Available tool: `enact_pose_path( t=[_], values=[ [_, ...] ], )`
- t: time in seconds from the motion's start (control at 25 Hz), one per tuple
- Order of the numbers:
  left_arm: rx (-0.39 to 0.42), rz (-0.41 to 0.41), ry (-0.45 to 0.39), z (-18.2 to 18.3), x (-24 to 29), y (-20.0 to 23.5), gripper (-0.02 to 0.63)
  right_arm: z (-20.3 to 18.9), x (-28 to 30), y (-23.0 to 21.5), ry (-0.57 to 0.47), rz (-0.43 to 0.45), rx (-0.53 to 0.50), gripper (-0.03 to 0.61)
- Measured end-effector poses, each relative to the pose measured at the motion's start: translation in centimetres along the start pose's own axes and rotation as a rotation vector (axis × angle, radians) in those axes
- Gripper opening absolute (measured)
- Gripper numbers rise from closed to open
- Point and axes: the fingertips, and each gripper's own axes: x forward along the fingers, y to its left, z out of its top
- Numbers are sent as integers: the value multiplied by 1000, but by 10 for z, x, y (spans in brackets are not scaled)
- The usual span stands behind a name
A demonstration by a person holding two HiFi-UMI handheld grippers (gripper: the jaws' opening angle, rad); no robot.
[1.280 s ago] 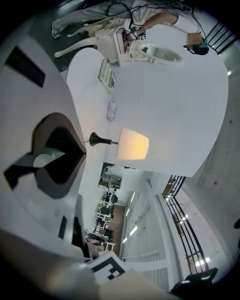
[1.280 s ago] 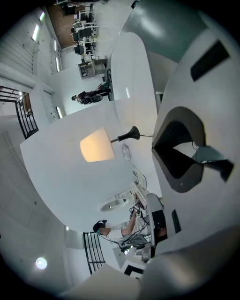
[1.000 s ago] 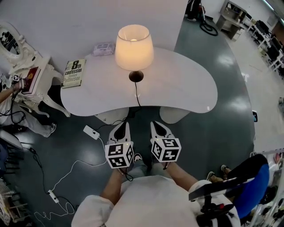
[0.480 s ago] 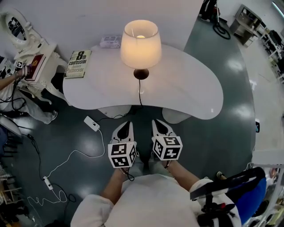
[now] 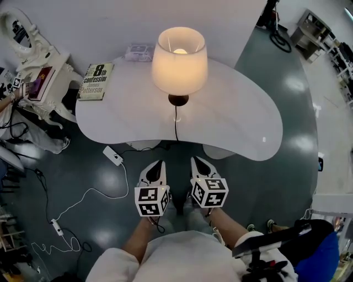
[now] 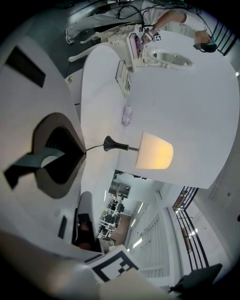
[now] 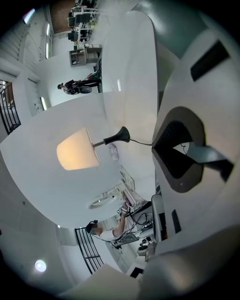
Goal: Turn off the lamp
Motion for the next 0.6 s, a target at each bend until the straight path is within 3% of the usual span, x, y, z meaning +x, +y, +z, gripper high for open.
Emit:
enact_pose_path(
  t=[0.6],
  values=[
    [12,-17,138,-86,72,31,6,-69,56,-55,72,-63,87,0]
  ],
)
